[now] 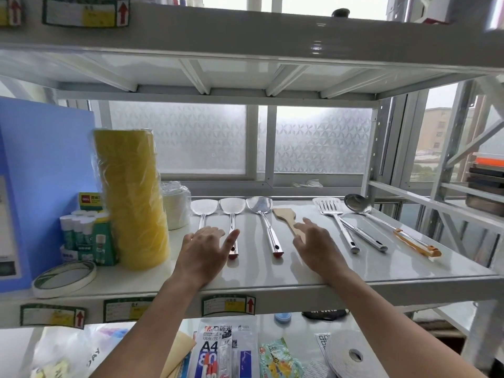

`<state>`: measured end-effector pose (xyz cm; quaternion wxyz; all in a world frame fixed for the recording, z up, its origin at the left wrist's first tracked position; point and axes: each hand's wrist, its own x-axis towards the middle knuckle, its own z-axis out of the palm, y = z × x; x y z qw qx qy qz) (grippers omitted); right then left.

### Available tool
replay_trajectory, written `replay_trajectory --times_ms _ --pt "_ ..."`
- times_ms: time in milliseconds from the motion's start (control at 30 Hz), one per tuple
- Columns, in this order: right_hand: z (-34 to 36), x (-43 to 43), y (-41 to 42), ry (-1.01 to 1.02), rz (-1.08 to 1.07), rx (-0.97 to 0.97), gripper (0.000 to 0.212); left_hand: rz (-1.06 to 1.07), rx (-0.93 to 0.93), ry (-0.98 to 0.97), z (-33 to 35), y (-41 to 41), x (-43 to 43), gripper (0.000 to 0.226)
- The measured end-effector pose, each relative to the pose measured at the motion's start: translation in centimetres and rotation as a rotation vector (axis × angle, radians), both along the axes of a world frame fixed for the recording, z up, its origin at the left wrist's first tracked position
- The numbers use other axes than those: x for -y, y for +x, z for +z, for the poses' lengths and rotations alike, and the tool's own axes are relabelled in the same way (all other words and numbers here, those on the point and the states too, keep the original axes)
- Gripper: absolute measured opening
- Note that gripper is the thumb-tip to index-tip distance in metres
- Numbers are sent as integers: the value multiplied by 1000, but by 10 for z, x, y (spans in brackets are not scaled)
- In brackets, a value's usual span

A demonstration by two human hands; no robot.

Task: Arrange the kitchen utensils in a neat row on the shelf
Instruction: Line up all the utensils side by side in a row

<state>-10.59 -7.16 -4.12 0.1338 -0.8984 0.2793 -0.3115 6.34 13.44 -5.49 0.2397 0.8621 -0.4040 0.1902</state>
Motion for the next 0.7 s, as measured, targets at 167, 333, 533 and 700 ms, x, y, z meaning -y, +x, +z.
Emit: replay_trajectory --times_ms 167,333,533,700 --pt "12 20 -33 -25 -99 183 37 2 13 1 -2 3 1 69" --pt "12 46 -66 14 -205 -20 34 -3 11 4 -1 0 1 68" --pt "11 58 -64 200 -226 -130 45 7 1 5 -3 2 1 69" --pt "9 57 -63 118 -228 -191 29 3 1 12 -3 2 1 70"
